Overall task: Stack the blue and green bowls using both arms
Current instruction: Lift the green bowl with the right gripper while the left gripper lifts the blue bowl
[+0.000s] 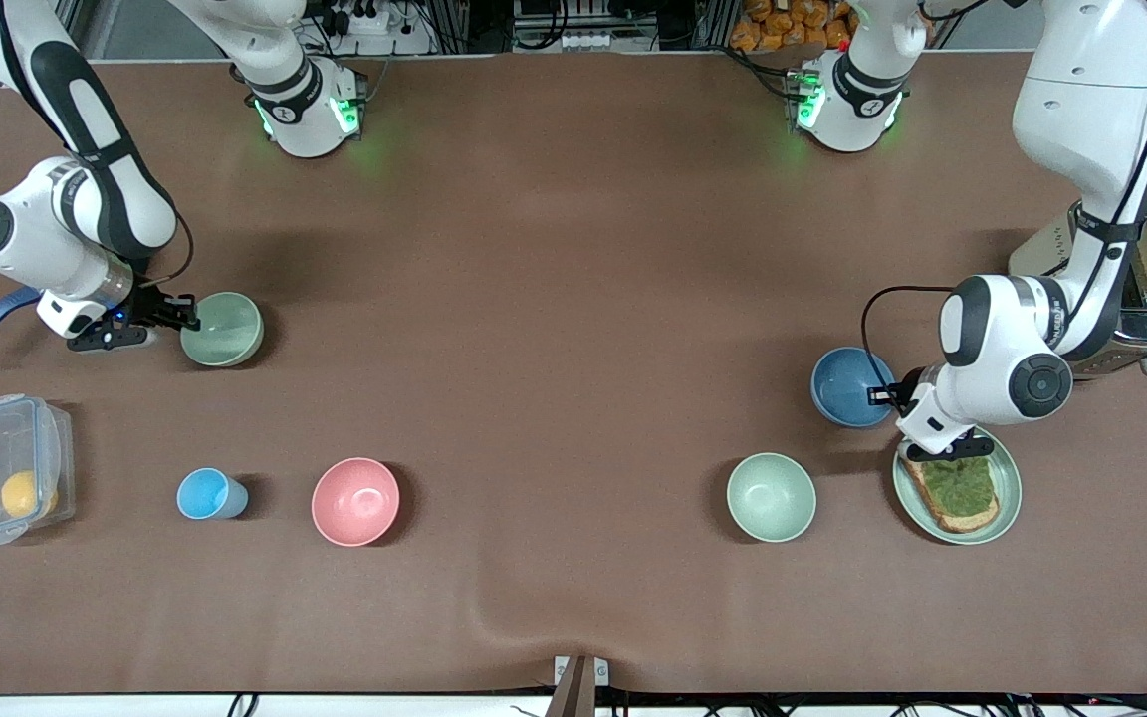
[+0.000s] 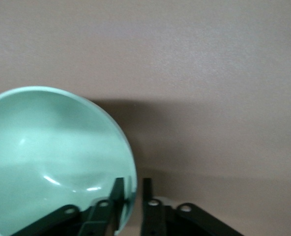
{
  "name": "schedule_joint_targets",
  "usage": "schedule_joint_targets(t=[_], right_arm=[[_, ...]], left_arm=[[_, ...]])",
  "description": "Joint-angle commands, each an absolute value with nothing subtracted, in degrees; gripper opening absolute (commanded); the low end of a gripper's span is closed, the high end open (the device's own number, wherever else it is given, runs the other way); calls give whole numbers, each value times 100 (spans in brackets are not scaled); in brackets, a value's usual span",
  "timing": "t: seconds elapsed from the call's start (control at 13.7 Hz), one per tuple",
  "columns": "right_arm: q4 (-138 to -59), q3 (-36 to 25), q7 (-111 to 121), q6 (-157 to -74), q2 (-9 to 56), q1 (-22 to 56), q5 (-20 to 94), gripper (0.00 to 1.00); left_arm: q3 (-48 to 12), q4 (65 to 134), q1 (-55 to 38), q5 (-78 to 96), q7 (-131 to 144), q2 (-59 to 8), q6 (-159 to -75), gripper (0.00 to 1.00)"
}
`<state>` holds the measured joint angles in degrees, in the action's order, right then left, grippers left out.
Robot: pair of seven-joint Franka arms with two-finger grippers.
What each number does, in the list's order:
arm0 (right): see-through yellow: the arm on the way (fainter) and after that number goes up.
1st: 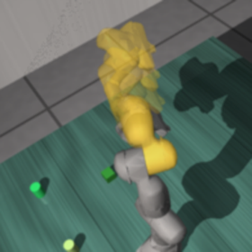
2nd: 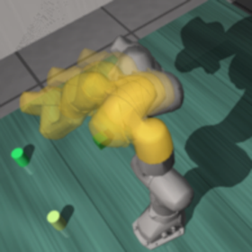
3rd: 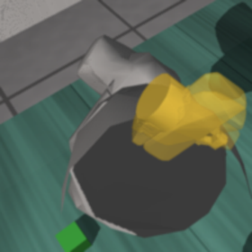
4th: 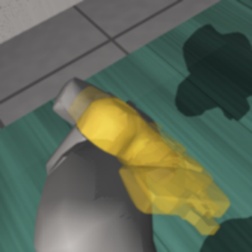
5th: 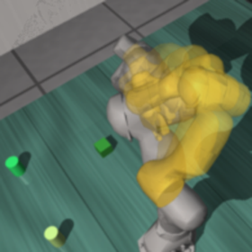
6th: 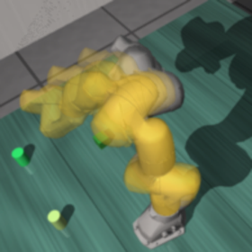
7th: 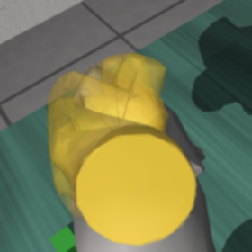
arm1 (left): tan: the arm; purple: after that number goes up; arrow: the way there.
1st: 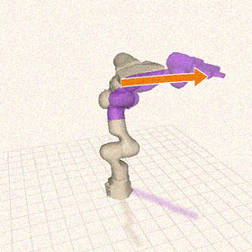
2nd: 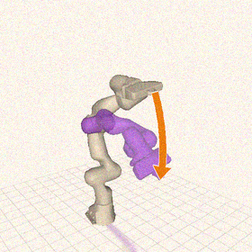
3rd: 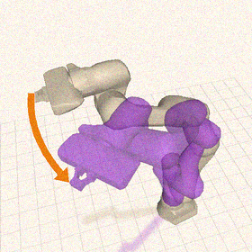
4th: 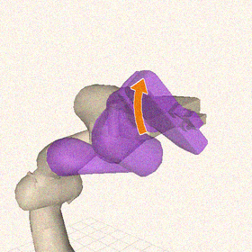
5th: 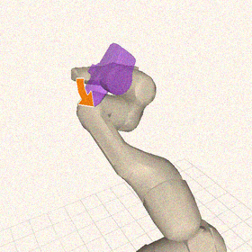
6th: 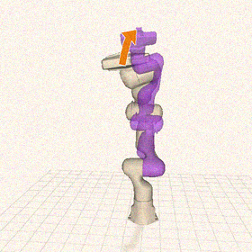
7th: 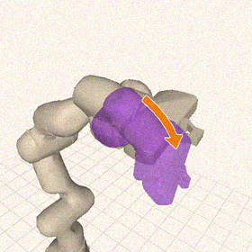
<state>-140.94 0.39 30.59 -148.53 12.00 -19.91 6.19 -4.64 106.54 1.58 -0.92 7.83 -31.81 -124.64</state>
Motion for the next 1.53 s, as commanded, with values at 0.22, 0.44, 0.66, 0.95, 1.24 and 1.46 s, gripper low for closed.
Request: schedule_joint_targets(t=[0.22, 0.44, 0.66, 0.95, 1.24, 1.46], right_arm=[[-14177, 158, 4122, -14618, 1108, -2110, 1468, 0], [-14107, 185, 4105, -13845, 810, -1882, 1477, 0], [-14037, 193, 3973, -13475, 432, -1539, 1485, 0], [-13694, 211, 2290, -12543, -69, -584, 1485, 0], [-13492, 220, 181, -12340, -272, 577, 1477, 0], [-13439, 211, -1576, -12515, -238, 1518, 1477, 0]], left_arm=[[-466, 10626, 149, -193, 914, -3190, -12498, 9], [-466, 10617, 149, -193, 905, -3182, -12498, 9], [-466, 10600, 167, -193, 923, -3094, -12498, 9], [-483, 10565, 184, -124, 1133, -2725, -12454, 8], [-501, 10564, 211, 279, 1336, -2453, -12454, 6], [-501, 10582, 220, 668, 1354, -2391, -12454, 4]])
